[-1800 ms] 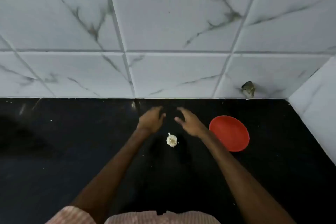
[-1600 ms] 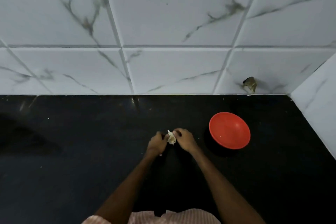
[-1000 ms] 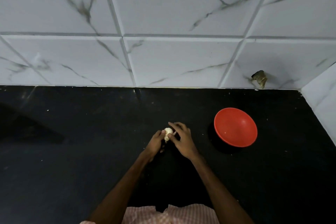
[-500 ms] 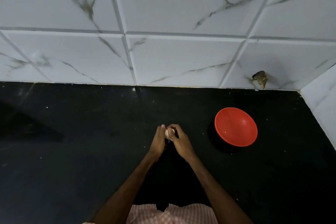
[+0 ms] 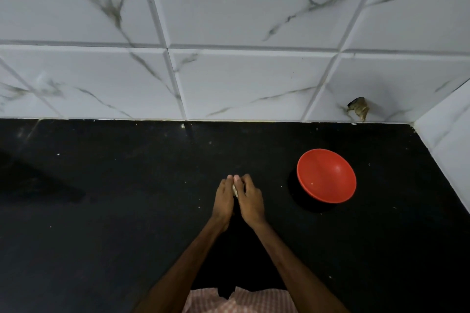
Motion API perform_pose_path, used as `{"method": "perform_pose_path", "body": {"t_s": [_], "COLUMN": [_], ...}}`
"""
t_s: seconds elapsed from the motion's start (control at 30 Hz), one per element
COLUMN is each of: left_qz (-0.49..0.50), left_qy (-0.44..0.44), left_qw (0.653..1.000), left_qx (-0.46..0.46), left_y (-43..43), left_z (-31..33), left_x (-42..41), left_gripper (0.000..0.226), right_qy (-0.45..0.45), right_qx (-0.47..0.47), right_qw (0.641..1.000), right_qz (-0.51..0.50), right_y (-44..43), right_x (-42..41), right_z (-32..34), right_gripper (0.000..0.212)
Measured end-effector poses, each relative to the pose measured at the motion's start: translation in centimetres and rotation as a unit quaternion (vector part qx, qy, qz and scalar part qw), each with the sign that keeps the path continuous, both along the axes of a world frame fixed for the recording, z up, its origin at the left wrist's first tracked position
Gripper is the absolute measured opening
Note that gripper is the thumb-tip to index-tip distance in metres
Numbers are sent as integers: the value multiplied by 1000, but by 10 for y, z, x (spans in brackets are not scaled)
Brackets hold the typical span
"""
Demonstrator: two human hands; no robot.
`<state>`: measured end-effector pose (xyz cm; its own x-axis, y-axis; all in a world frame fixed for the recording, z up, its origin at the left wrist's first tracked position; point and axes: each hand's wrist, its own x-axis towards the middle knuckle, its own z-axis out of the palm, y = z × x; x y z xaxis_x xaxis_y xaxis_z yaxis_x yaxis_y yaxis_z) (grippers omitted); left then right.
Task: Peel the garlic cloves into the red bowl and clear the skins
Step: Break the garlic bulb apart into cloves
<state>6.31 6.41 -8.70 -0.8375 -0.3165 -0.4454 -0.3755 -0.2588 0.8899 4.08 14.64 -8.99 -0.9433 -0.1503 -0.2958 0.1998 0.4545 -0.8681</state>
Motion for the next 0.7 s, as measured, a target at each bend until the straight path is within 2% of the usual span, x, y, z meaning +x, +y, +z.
{"method": "perform_pose_path", "body": {"t_s": [0.1, 0.27, 0.43, 0.57, 0.7], "left_qz": [2, -65, -99, -71, -51], "left_qy": [-19, -69, -122, -127, -97], "left_qw": [1000, 995, 987, 988, 993], "left_qx": [13, 18, -29, -44, -43], "left_y": [1, -22, -33, -38, -37], "left_z": [0, -6, -12, -22, -23], "left_x": [1, -4, -13, -7, -2], "left_gripper": [36, 55, 47, 45, 40], "right_qy": [-5, -14, -22, -14, 22], "right_qx": [6, -43, -74, -52, 30], "right_qw": [999, 998, 997, 999, 998], "right_qz": [-31, 50, 5, -1, 45], "right_y": [-2, 1, -1, 0, 2], "right_x": [-5, -19, -27, -28, -30], "right_z": [-1, 0, -9, -20, -26], "right_gripper": [29, 23, 29, 24, 17]}}
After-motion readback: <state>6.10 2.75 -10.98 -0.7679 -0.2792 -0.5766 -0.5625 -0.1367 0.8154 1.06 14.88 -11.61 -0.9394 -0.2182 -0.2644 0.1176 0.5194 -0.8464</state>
